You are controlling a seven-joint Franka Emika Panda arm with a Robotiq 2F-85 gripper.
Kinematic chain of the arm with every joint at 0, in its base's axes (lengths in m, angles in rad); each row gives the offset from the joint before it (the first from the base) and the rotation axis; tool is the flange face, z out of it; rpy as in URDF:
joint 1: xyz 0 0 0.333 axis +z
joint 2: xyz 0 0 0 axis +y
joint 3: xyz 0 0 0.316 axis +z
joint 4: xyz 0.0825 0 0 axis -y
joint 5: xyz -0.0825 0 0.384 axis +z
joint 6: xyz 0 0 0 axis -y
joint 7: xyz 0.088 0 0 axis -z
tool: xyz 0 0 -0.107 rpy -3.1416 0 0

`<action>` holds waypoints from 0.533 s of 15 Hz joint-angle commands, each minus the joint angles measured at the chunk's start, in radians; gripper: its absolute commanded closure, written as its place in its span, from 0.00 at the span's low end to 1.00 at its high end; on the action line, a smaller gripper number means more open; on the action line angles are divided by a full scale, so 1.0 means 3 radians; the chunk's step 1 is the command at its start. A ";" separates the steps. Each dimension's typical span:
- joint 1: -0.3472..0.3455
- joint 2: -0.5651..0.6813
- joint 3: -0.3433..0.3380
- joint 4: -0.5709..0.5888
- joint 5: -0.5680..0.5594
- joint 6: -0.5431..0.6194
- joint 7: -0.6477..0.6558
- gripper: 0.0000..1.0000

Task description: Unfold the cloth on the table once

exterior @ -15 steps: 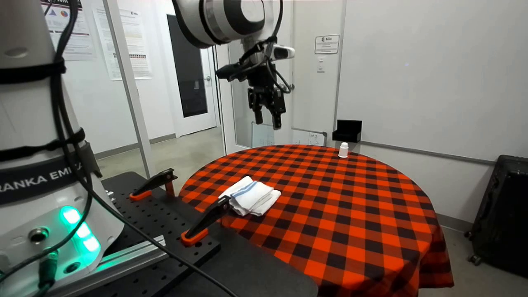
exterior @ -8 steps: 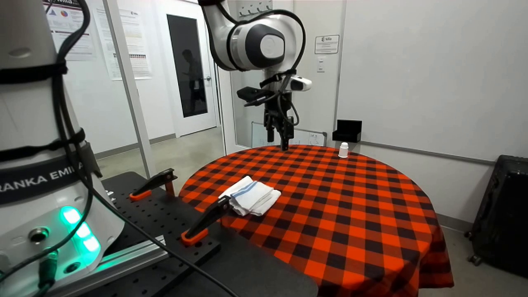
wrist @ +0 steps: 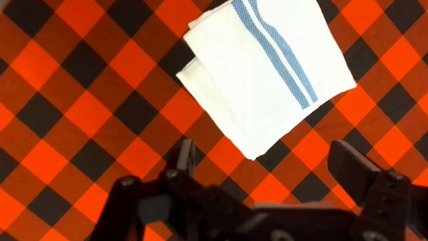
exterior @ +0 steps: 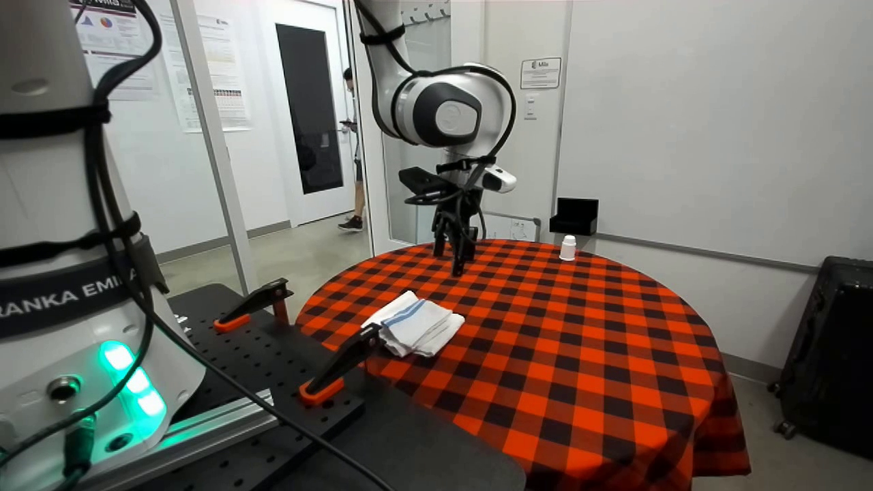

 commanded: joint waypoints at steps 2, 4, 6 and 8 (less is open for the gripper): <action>-0.0114 0.0228 0.0151 0.0231 0.0176 -0.0222 -0.0436 0.00; -0.0142 0.0298 0.0190 0.0285 0.0156 -0.0283 -0.0617 0.00; -0.0127 0.0381 0.0175 0.0345 0.0101 -0.0302 -0.0730 0.00; -0.0112 0.0481 0.0144 0.0421 0.0043 -0.0299 -0.0828 0.00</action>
